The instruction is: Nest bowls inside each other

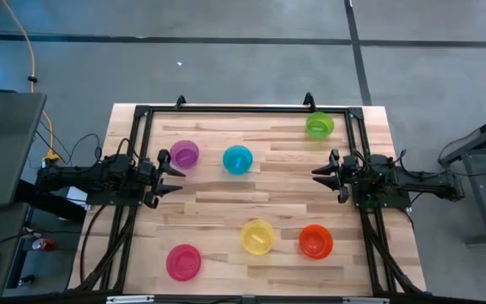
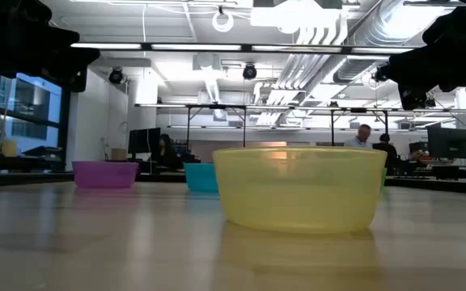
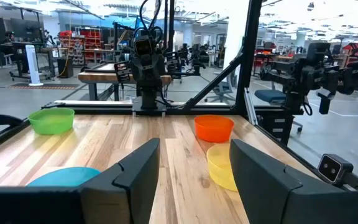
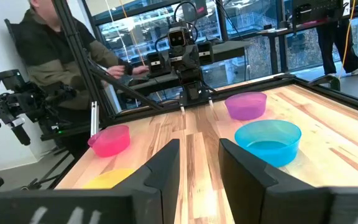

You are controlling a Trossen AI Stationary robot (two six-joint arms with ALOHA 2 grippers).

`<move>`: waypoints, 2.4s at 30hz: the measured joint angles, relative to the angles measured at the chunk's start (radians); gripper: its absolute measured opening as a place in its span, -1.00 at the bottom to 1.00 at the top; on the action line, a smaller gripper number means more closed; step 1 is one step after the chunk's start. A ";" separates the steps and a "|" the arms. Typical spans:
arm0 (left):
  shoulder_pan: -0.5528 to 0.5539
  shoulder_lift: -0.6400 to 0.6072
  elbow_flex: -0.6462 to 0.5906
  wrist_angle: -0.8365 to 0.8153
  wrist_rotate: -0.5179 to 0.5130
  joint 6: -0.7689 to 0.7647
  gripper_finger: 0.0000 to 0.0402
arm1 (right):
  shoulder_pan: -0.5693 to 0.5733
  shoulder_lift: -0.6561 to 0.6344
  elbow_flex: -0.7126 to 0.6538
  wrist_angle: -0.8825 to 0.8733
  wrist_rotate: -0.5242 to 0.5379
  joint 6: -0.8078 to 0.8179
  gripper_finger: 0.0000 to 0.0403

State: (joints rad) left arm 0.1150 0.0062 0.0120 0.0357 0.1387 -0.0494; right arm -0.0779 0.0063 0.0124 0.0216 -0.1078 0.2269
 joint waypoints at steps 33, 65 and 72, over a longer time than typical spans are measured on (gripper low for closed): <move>0.000 0.000 0.000 0.000 0.000 0.000 -0.08 | 0.000 0.000 0.000 0.000 0.000 0.000 -0.50; 0.000 0.000 0.000 0.041 0.000 -0.058 -0.08 | 0.000 0.000 0.000 0.011 0.000 0.096 -0.50; 0.000 0.000 0.000 0.234 0.000 -0.418 -0.08 | 0.000 0.000 0.000 0.066 0.000 0.452 -0.50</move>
State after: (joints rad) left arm 0.1150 0.0059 0.0120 0.2701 0.1387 -0.4674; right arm -0.0779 0.0061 0.0120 0.0879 -0.1079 0.6785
